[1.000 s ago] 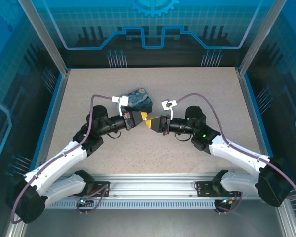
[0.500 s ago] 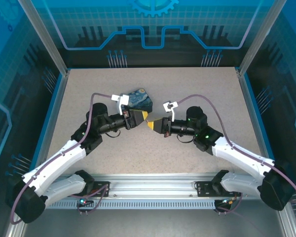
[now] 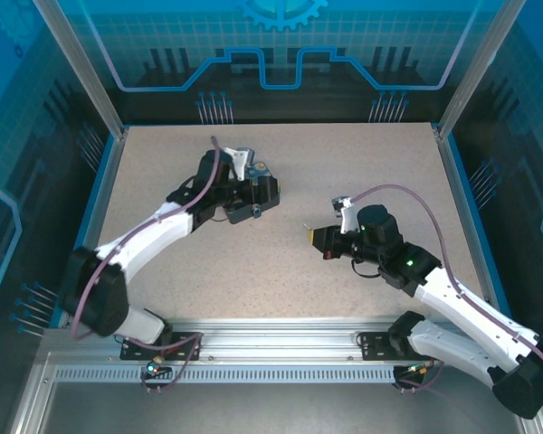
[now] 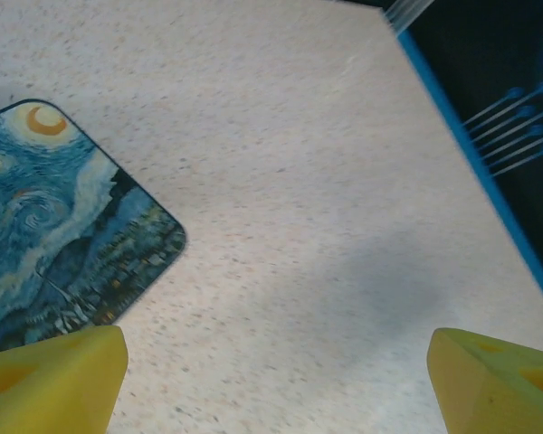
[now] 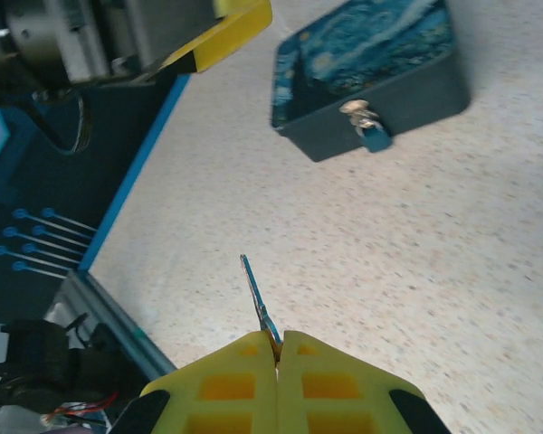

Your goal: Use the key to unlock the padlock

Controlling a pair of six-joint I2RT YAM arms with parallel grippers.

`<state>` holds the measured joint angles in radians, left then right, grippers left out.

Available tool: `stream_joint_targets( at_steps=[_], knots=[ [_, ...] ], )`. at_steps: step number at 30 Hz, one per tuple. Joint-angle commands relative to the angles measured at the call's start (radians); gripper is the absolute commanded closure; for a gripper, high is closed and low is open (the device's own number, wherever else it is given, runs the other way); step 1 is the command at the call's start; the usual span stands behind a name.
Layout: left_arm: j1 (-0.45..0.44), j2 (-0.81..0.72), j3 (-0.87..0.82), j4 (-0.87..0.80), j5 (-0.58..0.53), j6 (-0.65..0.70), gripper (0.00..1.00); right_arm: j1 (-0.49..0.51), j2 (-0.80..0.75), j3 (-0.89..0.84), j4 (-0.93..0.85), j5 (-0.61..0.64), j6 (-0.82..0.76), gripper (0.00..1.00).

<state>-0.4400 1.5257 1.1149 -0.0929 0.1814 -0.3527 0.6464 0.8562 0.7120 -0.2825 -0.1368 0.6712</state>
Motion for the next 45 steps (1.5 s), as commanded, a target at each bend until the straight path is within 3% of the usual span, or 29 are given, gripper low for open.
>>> stream_joint_targets(
  at_steps=[1,10,18,31,45],
  knots=[
    [0.007,0.12,0.108,-0.069,-0.048,0.073,0.12,-0.024,-0.046,-0.005,-0.11,0.073,-0.016,1.0],
    [0.008,0.396,0.338,-0.133,-0.043,0.106,0.11,-0.085,-0.127,-0.055,-0.155,0.067,-0.007,1.0],
    [0.001,0.459,0.367,-0.156,-0.012,0.116,0.11,-0.116,-0.126,-0.069,-0.155,0.051,-0.004,1.0],
    [-0.057,0.326,0.15,-0.091,0.011,0.089,0.09,-0.2,-0.133,-0.04,-0.231,0.025,-0.03,1.0],
    [-0.196,0.098,-0.062,-0.041,-0.004,0.024,0.08,-0.336,-0.196,-0.043,-0.306,-0.031,-0.058,1.0]
  ],
)
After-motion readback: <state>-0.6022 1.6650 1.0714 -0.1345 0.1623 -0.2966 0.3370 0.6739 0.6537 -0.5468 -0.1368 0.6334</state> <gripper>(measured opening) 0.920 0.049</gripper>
